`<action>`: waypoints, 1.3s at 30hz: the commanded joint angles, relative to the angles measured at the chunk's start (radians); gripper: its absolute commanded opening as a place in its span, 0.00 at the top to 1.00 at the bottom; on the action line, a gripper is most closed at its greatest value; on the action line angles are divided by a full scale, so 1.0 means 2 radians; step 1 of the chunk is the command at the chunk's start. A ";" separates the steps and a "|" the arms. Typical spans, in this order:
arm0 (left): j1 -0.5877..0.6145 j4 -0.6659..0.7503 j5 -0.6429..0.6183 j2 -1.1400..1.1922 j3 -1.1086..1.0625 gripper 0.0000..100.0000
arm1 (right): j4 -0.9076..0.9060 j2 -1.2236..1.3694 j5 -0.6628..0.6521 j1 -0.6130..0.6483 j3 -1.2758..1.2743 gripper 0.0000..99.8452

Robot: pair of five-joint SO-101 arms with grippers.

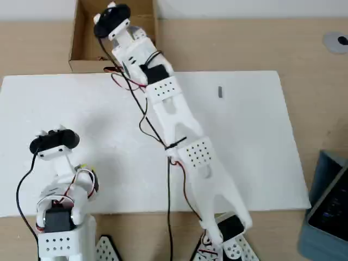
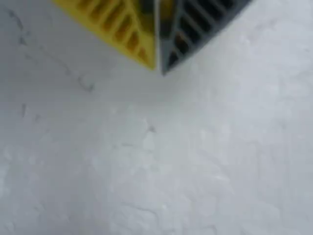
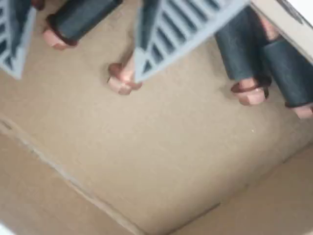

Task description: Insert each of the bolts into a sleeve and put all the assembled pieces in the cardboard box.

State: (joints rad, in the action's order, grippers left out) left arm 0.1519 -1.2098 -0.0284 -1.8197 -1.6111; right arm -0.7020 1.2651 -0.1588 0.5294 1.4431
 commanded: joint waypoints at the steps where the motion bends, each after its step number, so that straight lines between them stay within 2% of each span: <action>1: 0.002 0.007 0.001 -0.003 0.002 1.00 | -0.050 -0.005 -0.003 -0.010 0.076 0.84; 6: 0.002 0.007 0.001 -0.003 0.002 1.00 | -0.101 -0.016 -0.005 -0.027 0.113 1.00; 15: 0.002 0.007 0.001 -0.003 0.002 1.00 | -0.213 -0.102 -0.003 -0.061 0.112 0.99; 30: 0.002 0.007 0.001 -0.003 0.002 1.00 | -0.462 -0.268 -0.003 -0.087 0.113 0.99; 39: 0.002 0.007 0.001 -0.003 0.002 1.00 | -0.542 -0.353 -0.003 -0.138 0.112 0.99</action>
State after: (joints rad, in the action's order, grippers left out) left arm 0.1519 -1.2098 -0.0284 -1.8197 -1.6111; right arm -1.7607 0.6621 -0.1619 0.2961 1.6210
